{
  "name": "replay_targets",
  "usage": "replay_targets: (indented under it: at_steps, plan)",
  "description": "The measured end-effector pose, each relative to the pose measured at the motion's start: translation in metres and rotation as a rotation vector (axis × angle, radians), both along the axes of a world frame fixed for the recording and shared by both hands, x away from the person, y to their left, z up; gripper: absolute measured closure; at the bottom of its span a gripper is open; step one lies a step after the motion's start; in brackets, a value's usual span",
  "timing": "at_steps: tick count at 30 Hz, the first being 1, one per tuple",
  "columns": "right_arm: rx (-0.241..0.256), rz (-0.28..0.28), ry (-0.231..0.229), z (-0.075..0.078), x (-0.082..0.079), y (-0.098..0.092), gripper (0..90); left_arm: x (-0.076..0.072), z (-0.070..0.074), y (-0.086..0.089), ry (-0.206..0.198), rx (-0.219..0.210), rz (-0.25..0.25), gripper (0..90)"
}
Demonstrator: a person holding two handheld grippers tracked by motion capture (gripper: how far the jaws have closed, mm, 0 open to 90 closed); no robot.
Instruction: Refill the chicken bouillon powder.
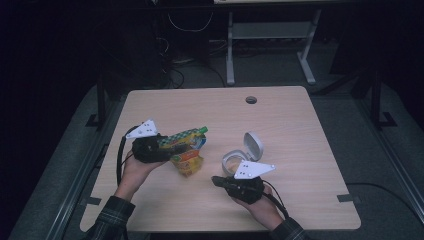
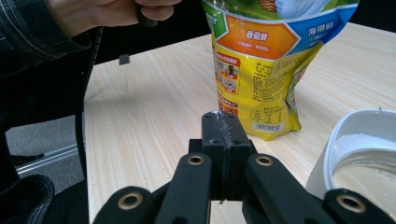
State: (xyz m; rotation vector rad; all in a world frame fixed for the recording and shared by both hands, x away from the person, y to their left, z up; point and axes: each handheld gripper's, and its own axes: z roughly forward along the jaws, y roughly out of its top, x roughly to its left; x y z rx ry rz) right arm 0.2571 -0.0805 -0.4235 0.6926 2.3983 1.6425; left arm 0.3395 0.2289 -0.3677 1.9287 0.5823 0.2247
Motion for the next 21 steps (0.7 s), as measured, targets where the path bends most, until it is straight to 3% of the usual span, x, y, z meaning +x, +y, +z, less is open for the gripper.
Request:
replay_targets:
  at_steps: [2, 7, 12, 21]
  plan:
    - [0.000, 0.000, 0.002, 0.001, -0.001, 0.000, 89.9, -0.001, -0.002, 0.002, 0.008, 0.007, 0.002, 42.7]
    - [-0.003, 0.002, 0.001, 0.002, -0.003, -0.006, 89.9, -0.008, -0.011, 0.010, 0.025, 0.031, 0.017, 27.4]
    - [-0.007, -0.005, 0.000, 0.003, -0.004, -0.012, 89.9, -0.016, -0.020, 0.018, 0.042, 0.065, 0.040, 20.4]
    - [-0.019, -0.036, -0.010, 0.007, -0.005, -0.032, 89.9, -0.033, -0.037, 0.031, 0.066, 0.117, 0.078, 19.2]
